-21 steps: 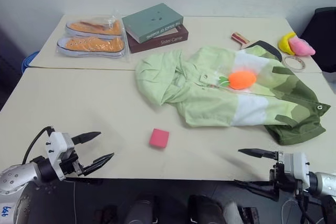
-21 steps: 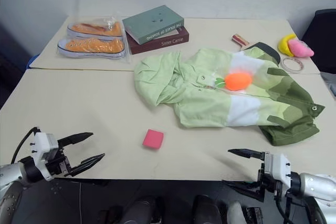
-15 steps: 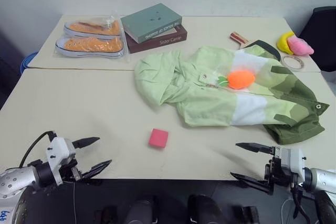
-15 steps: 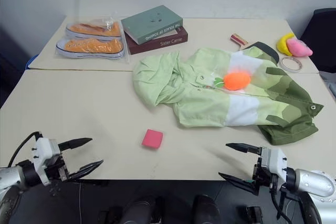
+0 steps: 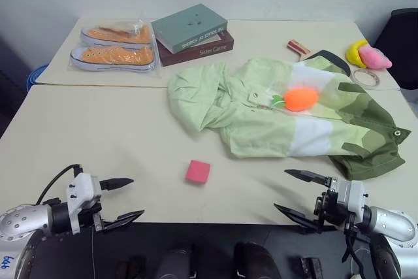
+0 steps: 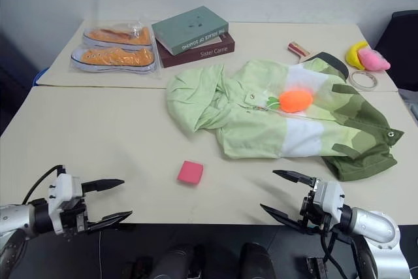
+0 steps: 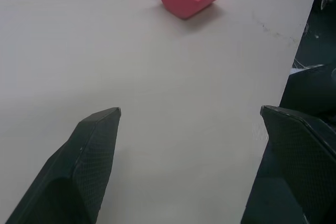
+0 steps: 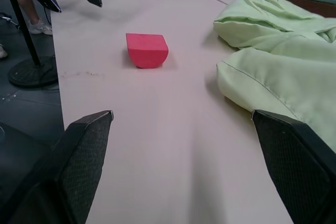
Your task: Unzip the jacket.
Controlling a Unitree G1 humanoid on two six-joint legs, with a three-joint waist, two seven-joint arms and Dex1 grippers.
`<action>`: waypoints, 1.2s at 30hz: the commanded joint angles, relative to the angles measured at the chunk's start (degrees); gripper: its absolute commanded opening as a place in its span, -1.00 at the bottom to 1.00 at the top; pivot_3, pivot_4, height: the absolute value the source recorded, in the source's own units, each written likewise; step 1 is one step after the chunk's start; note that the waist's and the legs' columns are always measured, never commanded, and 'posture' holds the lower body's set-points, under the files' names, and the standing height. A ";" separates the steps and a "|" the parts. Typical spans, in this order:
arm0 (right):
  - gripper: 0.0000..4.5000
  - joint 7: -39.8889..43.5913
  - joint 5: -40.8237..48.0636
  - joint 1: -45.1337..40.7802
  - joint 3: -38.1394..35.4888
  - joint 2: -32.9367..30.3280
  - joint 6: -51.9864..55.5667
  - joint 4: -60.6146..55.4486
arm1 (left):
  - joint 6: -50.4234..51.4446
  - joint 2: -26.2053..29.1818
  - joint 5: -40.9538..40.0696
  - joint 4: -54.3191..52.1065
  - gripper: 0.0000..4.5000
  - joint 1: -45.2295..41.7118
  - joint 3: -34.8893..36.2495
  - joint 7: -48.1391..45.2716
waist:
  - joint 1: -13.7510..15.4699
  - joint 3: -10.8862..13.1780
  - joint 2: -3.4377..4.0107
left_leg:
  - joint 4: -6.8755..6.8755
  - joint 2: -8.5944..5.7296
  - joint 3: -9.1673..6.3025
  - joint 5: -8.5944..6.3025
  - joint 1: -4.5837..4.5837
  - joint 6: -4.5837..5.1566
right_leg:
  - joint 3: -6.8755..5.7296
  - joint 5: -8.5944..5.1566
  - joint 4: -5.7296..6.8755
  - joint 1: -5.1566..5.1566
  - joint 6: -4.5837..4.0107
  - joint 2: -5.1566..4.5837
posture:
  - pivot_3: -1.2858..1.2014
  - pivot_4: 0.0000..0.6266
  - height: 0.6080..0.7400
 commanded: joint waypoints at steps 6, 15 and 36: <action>0.97 -2.21 -0.35 -4.62 3.84 0.93 -0.69 -4.85 | 1.53 -9.68 7.47 -0.04 1.00 -17.12 -18.49 8.00 | 0.40 -0.02 -0.03 | 0.08 -0.16 0.00 0.07 0.03 0.06 | 0.00 0.01 0.23 0.00 0.01 -0.04 | 0.03 -0.52 1.00; 1.00 -5.13 -1.14 -7.23 6.58 1.44 1.33 -5.06 | -1.64 -18.30 18.64 12.66 0.58 -30.04 -31.12 12.69 | -0.17 -0.03 -0.07 | 0.06 -0.22 0.22 0.35 0.03 0.48 | -0.27 0.03 0.45 -0.02 0.06 0.22 | 0.03 -0.52 1.00; 1.00 -6.65 -3.74 -19.90 16.56 7.21 3.97 -1.05 | 6.17 -17.54 3.10 15.76 -0.65 -17.58 17.69 42.01 | -1.43 0.03 -0.22 | 0.05 0.01 -0.05 0.44 0.05 0.29 | -0.14 0.03 0.45 0.01 0.05 0.05 | 0.03 -0.52 1.00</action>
